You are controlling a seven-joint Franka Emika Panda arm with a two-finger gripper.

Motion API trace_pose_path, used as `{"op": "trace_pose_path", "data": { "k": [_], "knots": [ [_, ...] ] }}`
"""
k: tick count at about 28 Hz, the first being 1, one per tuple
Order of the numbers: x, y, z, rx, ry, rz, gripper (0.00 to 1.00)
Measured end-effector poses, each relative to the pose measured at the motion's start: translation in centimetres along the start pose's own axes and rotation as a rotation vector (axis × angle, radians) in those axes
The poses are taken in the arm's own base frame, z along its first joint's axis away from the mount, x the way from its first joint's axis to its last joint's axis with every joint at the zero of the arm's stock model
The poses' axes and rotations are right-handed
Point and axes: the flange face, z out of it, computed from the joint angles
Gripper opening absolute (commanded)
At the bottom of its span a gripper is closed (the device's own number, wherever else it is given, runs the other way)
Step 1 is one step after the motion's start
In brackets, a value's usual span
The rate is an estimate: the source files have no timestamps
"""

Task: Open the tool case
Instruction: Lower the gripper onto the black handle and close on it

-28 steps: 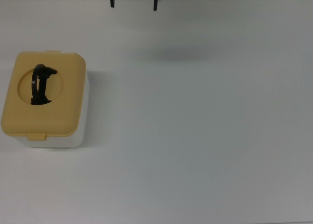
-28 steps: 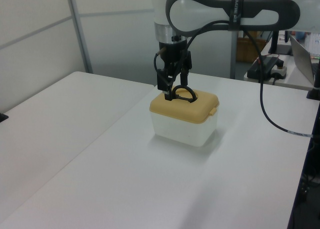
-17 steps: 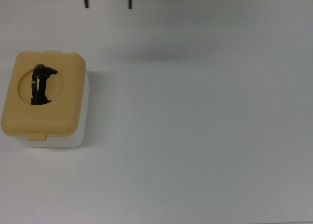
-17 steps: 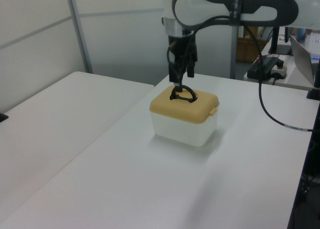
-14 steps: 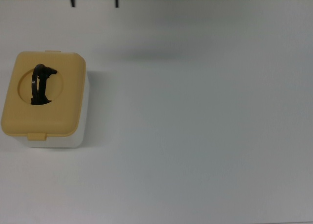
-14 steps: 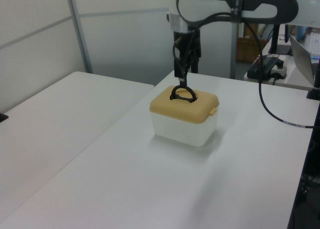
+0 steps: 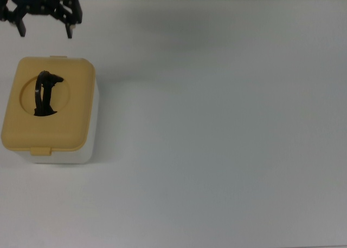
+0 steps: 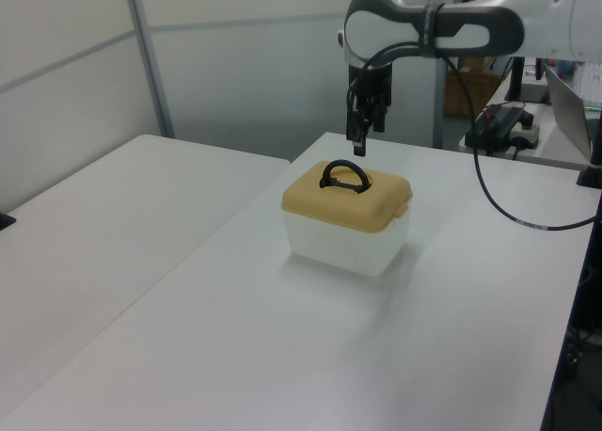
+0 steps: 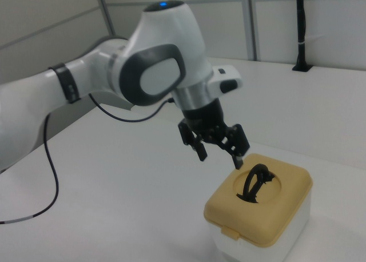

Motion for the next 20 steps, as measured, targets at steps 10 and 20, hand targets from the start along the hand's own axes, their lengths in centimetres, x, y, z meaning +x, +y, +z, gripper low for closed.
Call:
{"op": "trace_pose_path", "data": {
  "k": [10,20],
  "knots": [
    [2.2,1.2,5.2,-0.005,0.006,0.012,1.0],
    [3.8,2.1,9.1,0.025,0.043,0.042,0.9]
  ]
}}
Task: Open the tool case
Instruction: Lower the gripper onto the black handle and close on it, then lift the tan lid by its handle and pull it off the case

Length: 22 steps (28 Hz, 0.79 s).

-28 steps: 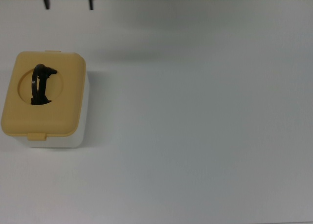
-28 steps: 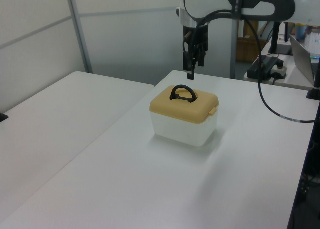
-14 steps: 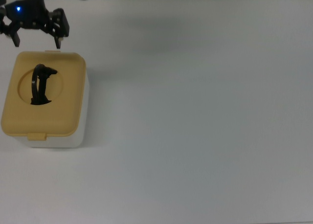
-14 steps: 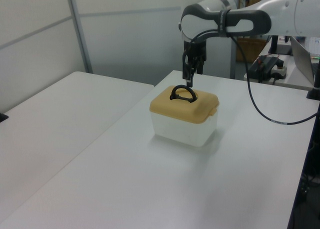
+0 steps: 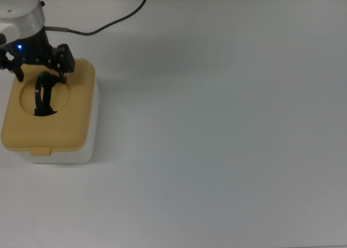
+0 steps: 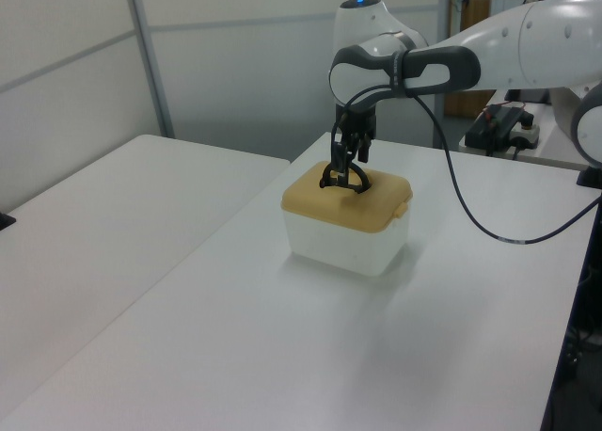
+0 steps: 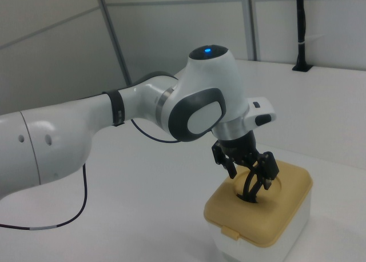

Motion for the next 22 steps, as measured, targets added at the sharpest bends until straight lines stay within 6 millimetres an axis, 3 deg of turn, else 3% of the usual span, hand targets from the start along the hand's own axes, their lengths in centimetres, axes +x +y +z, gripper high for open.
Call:
{"op": "trace_pose_path", "data": {
  "k": [6,10,12,13,17,22],
  "knots": [
    [0.4,-0.02,0.65,0.005,0.015,0.003,0.61],
    [0.46,-0.11,0.57,0.008,0.018,-0.024,0.26],
    [0.49,-0.13,0.52,0.011,0.021,-0.043,0.17],
    [0.5,-0.15,0.51,0.014,0.022,-0.048,0.06],
    [0.57,-0.26,0.43,0.032,0.031,-0.056,0.0],
    [0.69,-0.09,0.01,0.031,0.04,-0.061,0.0]
  ]
}}
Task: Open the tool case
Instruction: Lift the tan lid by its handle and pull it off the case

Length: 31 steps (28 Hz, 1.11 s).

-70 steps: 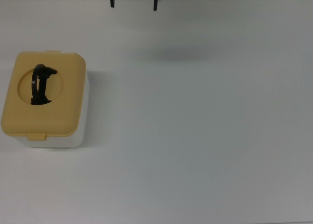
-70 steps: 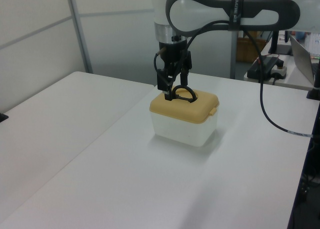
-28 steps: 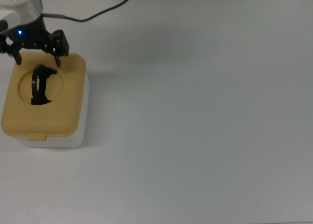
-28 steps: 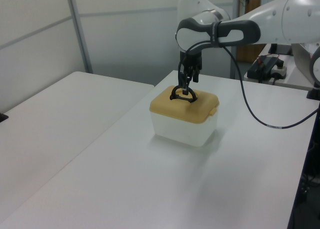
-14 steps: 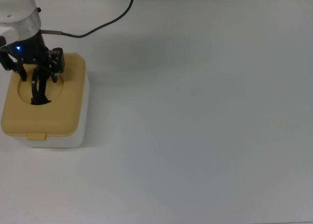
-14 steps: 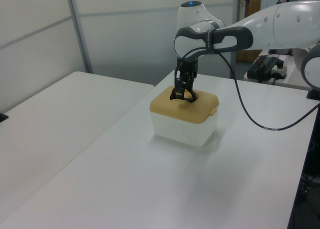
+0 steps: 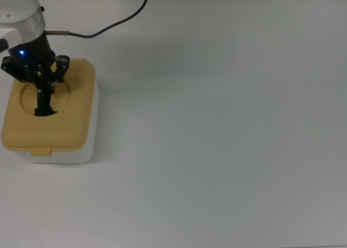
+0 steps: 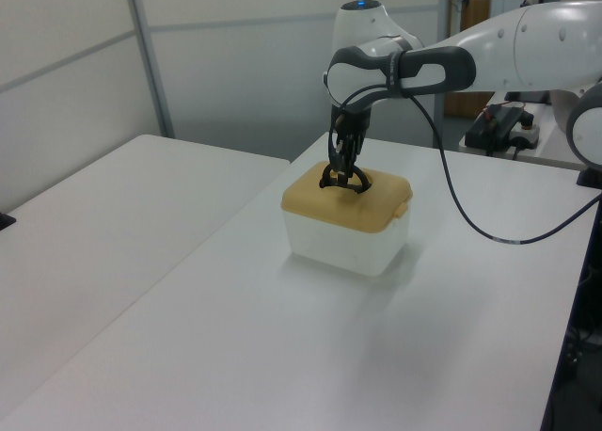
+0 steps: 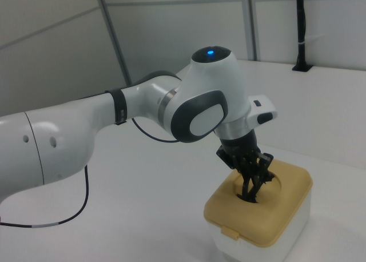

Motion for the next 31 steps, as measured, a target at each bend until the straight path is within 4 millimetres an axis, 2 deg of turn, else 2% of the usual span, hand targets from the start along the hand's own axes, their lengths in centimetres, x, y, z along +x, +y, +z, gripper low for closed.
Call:
{"op": "trace_pose_path", "data": {
  "k": [14,20,22,31],
  "knots": [
    [0.1,0.7,-1.0,-0.009,0.019,-0.012,0.0],
    [0.3,0.0,-3.3,-0.012,0.051,-0.025,0.0],
    [0.4,-1.1,-3.9,0.001,0.052,-0.041,0.0],
    [2.1,-11.6,-6.1,0.087,0.035,-0.12,0.0]
  ]
}}
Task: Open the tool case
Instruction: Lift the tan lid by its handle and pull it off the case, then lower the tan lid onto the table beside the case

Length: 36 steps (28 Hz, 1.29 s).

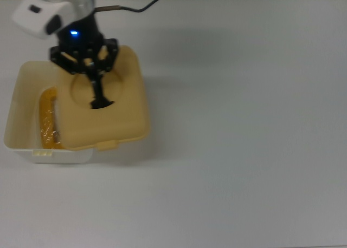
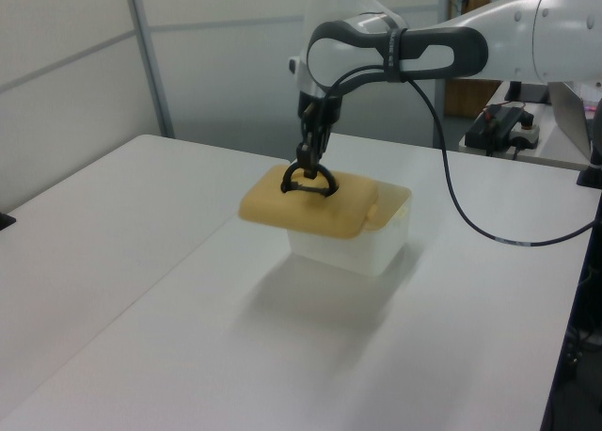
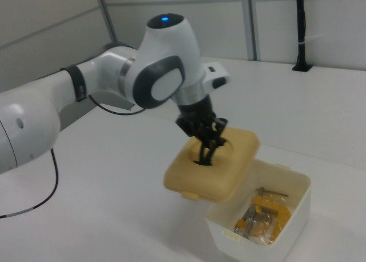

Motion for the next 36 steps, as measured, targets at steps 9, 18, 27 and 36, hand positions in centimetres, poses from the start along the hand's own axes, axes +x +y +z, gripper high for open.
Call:
{"op": "trace_pose_path", "data": {
  "k": [9,18,27,36],
  "knots": [
    [0.4,-11.6,1.1,0.045,-0.099,-0.007,0.0],
    [-0.3,-18.6,3.7,0.051,-0.16,0.003,0.0],
    [-1.2,-22.5,9.1,0.046,-0.114,0.023,0.0],
    [-2.5,-22.9,14.1,-0.001,-0.047,0.025,0.0]
  ]
}}
